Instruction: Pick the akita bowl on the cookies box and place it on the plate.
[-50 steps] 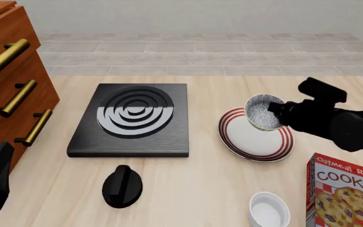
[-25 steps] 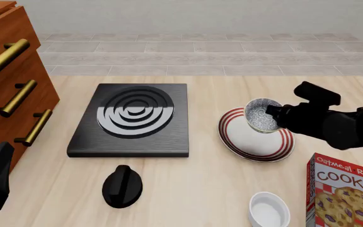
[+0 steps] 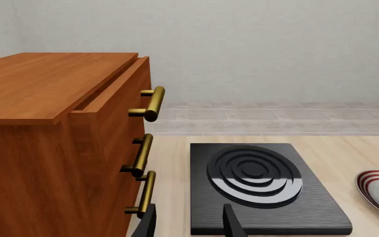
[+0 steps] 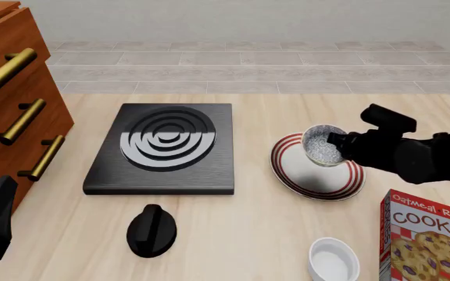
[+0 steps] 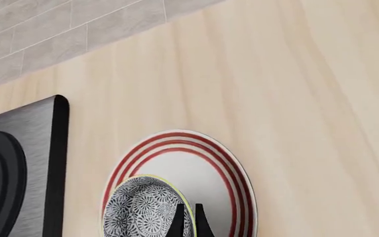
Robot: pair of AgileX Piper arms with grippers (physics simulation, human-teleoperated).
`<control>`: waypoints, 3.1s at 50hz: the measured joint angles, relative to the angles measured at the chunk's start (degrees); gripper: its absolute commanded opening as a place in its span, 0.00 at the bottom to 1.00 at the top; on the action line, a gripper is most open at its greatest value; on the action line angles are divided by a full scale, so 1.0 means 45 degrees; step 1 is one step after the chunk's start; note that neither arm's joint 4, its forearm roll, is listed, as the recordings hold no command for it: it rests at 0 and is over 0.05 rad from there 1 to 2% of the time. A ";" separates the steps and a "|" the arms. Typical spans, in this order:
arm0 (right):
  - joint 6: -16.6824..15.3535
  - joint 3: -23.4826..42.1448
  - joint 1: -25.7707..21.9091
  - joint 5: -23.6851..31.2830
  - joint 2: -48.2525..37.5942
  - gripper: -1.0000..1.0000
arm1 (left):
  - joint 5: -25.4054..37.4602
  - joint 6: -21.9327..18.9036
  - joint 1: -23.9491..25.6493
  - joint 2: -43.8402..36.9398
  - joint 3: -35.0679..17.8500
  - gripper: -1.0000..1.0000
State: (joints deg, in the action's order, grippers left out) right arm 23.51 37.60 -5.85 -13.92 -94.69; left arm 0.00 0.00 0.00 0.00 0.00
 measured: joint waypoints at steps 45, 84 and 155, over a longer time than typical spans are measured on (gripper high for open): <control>0.0034 0.0339 -0.0006 -0.0561 -0.1420 0.00 | 0.0000 0.0000 0.0000 0.0000 0.0000 1.00; 0.0147 0.0379 -0.0065 -0.0935 -0.1833 0.00 | 0.0000 0.0000 0.0000 0.0000 0.0000 1.00; -0.0343 -0.0107 0.0150 0.4089 0.7193 1.00 | 0.0000 0.0000 0.0000 0.0000 0.0000 1.00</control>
State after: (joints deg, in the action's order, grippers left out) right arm 21.96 37.12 -5.17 4.48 -62.32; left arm 0.00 0.00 0.00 0.00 0.00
